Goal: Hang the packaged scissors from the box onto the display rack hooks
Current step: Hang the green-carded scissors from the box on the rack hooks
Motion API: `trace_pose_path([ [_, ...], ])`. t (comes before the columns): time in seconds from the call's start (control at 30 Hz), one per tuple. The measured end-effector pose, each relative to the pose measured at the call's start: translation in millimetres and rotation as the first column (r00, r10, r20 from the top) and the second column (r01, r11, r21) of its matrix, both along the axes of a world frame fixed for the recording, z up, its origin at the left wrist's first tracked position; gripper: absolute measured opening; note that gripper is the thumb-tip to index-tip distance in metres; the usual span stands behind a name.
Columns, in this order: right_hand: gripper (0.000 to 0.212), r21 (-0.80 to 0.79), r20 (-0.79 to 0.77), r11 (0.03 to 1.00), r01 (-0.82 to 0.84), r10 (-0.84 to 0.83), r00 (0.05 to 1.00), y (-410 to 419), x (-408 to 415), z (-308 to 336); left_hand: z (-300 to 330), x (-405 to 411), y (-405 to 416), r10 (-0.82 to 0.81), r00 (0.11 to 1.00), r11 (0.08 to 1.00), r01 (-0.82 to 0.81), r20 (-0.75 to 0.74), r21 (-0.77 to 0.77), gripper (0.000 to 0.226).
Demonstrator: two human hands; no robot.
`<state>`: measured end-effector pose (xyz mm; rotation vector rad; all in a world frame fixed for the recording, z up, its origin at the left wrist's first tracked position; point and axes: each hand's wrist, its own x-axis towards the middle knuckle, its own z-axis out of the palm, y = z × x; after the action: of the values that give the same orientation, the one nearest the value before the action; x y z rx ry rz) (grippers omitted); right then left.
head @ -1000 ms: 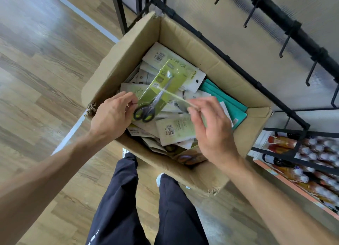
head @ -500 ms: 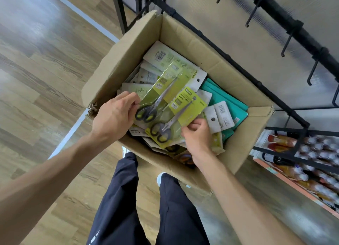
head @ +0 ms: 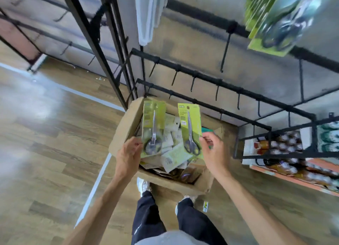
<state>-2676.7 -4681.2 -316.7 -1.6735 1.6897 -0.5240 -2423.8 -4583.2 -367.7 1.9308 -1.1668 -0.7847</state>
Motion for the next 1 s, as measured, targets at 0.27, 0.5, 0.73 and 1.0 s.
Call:
trace_pose_path([
  [0.27, 0.008, -0.281, 0.126, 0.960, -0.007, 0.044, 0.991, -12, -45, 154, 148, -15, -30, -0.094, 0.995, 0.947, 0.082, -0.025, -0.310, 0.011],
  [0.5, 0.005, -0.454, 0.261, 0.891, 0.029, 0.101, 0.960, -36, -78, 226, 230, -35, -78, -0.129, 0.985, 0.855, 0.169, 0.115, -0.490, 0.024],
  [0.73, 0.009, -0.434, 0.321, 0.900, 0.032, 0.122, 0.939, -73, -80, 270, 275, -46, -101, -0.136, 0.979, 0.790, 0.198, 0.149, -0.581, 0.007],
  [1.0, 0.004, -0.239, 0.423, 0.967, 0.092, 0.019, 0.906, -90, -63, 282, 294, -55, -98, -0.132, 0.980, 0.761, 0.197, 0.150, -0.619, 0.013],
])
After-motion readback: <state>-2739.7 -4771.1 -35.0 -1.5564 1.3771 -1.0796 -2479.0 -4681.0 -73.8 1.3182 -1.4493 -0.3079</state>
